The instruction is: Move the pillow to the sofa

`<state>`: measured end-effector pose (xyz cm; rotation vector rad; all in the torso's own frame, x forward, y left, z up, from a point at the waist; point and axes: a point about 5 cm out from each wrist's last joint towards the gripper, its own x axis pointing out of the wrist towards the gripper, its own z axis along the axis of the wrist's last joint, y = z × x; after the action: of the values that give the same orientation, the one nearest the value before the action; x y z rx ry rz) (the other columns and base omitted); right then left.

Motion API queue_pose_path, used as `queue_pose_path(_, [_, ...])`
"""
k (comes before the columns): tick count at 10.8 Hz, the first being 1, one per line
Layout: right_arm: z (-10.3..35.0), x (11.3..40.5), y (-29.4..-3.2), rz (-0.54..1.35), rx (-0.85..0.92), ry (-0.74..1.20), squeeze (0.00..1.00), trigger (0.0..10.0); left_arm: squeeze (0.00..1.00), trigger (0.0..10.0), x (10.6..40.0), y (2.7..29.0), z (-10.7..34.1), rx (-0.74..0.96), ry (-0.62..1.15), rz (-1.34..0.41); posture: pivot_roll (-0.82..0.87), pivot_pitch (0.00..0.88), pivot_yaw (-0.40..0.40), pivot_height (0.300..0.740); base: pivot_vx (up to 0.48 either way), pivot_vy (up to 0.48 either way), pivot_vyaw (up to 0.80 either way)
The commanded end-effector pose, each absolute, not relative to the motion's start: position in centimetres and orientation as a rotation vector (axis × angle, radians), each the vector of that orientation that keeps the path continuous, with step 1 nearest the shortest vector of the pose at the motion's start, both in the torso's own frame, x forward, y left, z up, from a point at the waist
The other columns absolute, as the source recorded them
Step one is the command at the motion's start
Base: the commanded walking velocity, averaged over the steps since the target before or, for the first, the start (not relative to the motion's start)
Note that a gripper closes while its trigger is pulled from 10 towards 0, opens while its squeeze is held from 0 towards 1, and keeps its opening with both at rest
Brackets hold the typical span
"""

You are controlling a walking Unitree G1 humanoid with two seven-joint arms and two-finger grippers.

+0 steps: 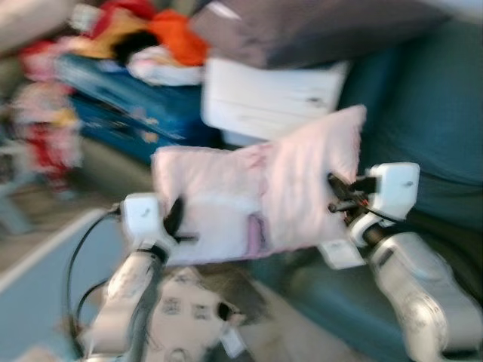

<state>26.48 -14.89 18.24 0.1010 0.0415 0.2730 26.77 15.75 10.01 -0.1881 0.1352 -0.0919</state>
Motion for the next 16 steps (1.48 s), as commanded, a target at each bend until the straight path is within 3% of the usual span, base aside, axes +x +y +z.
queue_pose_path(1, [18.89, 26.47, -15.17, 0.267, 0.092, 0.015, 0.00, 10.0, 0.00, 10.0, 27.10, 15.36, 11.00, -0.182, 0.096, -0.110, -0.23, 0.041, 0.007, 0.740, 0.000, 0.000, -0.80])
queue_pose_path(10, [19.09, 26.69, -15.13, 0.279, 0.078, 0.016, 0.00, 10.0, 0.00, 10.0, 26.89, 15.14, 10.67, -0.260, 0.119, -0.122, -0.24, 0.044, -0.007, 0.740, 0.000, 0.000, -0.80])
queue_pose_path(12, [19.10, 26.65, -15.06, 0.282, 0.081, 0.013, 0.00, 10.0, 0.00, 10.0, 27.04, 15.45, 10.84, -0.275, 0.111, -0.104, -0.24, 0.042, -0.006, 0.740, 0.000, 0.000, 0.00])
queue_pose_path(16, [19.09, 26.56, -14.93, 0.285, 0.090, 0.010, 0.00, 10.0, 0.00, 10.0, 27.11, 15.45, 10.72, -0.296, 0.142, -0.096, -0.24, 0.040, 0.000, 0.740, 0.000, -0.456, 0.00])
